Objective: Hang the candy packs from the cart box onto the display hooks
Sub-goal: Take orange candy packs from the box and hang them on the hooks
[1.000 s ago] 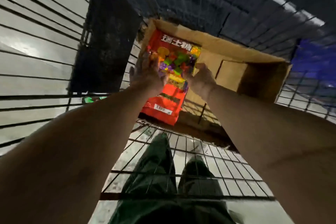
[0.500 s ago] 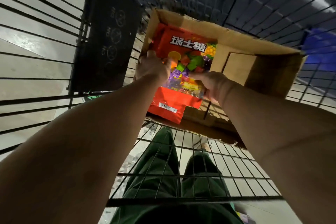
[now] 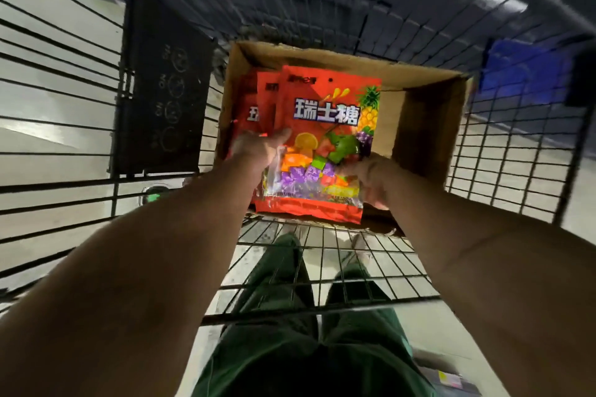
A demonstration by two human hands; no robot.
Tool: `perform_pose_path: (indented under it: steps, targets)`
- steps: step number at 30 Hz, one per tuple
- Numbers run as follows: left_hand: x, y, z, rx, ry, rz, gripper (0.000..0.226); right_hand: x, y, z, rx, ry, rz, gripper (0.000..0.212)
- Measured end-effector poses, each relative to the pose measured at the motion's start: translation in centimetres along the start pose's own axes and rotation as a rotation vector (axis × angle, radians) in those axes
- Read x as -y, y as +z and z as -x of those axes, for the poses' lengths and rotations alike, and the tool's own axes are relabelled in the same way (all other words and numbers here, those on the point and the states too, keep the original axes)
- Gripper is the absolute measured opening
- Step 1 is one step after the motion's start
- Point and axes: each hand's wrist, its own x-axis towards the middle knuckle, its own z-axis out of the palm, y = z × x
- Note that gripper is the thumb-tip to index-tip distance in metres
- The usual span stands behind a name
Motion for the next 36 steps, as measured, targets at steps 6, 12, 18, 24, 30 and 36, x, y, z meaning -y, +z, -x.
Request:
perform_pose_path:
  steps: [6, 12, 18, 24, 30, 36]
  targets:
    - [-3.6, 1.0, 6.1, 0.145, 0.109, 0.27, 0.081, -1.7, -4.2, 5.1, -0.121, -0.138, -0.383, 0.111]
    - [-12.7, 3.7, 17.7, 0.29, 0.355, 0.223, 0.052, -2.7, -12.9, 14.1, -0.293, -0.378, -0.476, 0.059]
    - [-19.6, 15.6, 26.3, 0.465, 0.528, 0.243, 0.098, -10.0, -26.6, 20.5, -0.419, -0.682, -0.644, 0.031]
    - [-21.6, 31.1, 42.8, 0.617, 0.727, 0.114, 0.057, -24.0, -41.3, 27.0, -0.526, -0.74, -0.82, 0.041]
    - [-22.3, 45.8, 54.8, 0.796, 0.86, 0.004, 0.034, -36.8, -52.4, 32.4, -0.689, -0.833, -1.027, 0.033]
    - [-23.6, 56.2, 62.3, 0.896, 0.939, -0.088, 0.038, -44.3, -59.9, 34.6, -0.87, -0.852, -1.158, 0.033]
